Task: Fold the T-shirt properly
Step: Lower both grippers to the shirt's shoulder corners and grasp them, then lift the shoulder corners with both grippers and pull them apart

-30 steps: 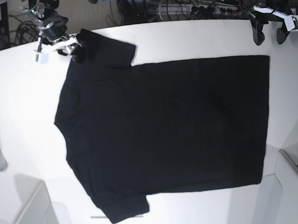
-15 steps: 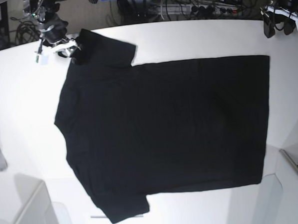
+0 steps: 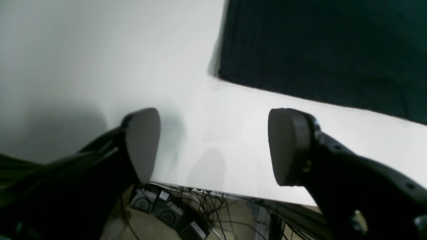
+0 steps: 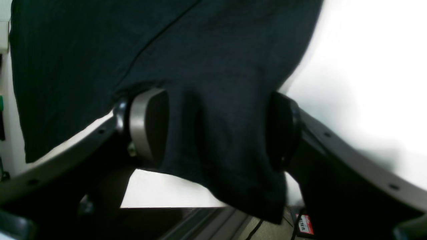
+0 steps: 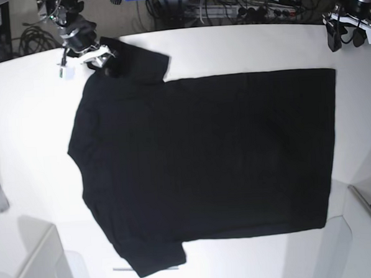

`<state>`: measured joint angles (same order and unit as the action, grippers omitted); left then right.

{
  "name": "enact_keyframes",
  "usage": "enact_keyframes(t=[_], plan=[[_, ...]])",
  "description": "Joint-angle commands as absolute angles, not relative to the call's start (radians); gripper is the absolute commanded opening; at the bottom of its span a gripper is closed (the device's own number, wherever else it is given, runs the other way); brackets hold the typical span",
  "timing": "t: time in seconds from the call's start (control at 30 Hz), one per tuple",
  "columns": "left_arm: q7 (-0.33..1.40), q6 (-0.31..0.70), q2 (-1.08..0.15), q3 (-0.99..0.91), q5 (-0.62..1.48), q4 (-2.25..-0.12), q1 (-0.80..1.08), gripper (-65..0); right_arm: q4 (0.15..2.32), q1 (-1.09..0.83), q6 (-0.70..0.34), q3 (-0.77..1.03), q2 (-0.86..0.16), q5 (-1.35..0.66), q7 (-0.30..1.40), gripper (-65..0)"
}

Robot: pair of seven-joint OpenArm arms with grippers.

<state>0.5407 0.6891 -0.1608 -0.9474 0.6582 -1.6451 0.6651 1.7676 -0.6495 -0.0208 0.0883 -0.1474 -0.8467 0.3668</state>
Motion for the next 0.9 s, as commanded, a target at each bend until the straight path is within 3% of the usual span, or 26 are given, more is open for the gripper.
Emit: enact_keyframes(t=[0.0,0.13,0.2,0.27,0.43,0.87], plan=[[0.522,0.698,-0.174,-0.957,0.677,-1.659,0.671,-16.5,1.764,-0.665,-0.002,0.082,-0.150,-0.843,0.430,-23.3],[0.524,0.698,-0.173,-0.955,0.676,-1.649,0.647,-16.5,1.747,-0.662,-0.002,0.081,-0.150,-0.843,0.432,-23.4],[0.524,0.698,-0.173,-0.943,0.676,-1.650,0.633,-16.5,1.727,-0.657,-0.002,0.081,-0.150,-0.843,0.432,-26.9],[0.524,0.698,-0.176,-0.921,0.676,-1.649,0.627,-16.5,1.704,-0.648,-0.002,0.081,-0.150,-0.843,0.432,-34.4],[0.524,0.698,-0.173,-0.885,0.676,-1.647,0.599,-16.5,1.669,-0.634,-0.002,0.082,-0.150,-0.845,0.432,-65.0],[0.524,0.665,-0.176,-0.886,0.677,-1.468,0.484,-16.5,1.673,-0.634,-0.002,0.082,-0.150,-0.846,0.432,-65.0]])
